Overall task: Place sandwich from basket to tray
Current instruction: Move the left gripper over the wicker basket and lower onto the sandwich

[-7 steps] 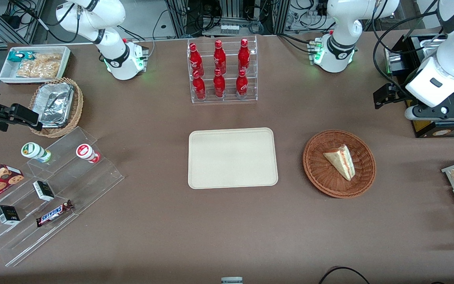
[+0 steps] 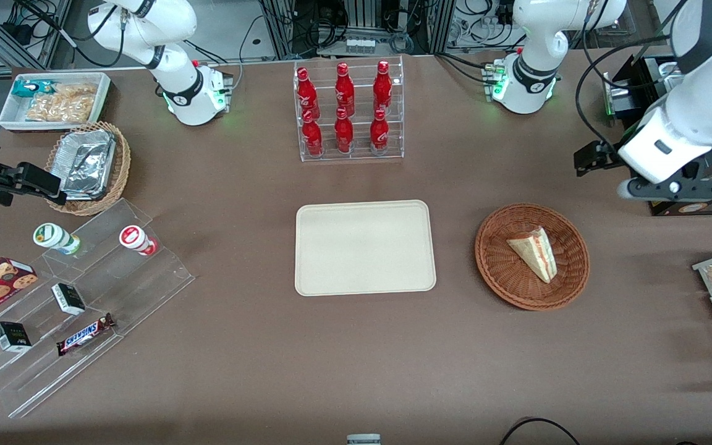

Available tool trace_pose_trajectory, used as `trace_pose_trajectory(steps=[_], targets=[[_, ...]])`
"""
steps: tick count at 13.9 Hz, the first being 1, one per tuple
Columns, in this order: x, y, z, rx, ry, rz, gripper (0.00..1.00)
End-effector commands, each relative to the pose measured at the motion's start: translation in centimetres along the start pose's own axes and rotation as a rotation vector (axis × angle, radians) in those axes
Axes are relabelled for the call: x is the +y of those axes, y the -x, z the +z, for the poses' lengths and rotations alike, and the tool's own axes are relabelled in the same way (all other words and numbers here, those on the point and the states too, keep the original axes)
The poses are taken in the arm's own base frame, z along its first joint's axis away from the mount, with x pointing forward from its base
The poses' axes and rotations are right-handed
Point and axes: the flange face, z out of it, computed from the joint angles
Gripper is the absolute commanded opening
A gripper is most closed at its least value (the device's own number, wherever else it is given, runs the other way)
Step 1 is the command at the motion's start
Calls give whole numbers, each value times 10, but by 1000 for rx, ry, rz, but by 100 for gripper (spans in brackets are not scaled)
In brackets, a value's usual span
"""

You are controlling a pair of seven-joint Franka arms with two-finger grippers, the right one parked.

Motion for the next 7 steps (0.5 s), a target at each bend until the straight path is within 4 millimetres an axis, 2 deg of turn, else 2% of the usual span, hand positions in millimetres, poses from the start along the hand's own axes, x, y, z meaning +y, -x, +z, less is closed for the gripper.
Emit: trace_pose_trajectory(steps=[1, 7], targets=[[3, -14, 47, -24, 7, 11, 100], [12, -26, 159, 61, 7, 30, 100]])
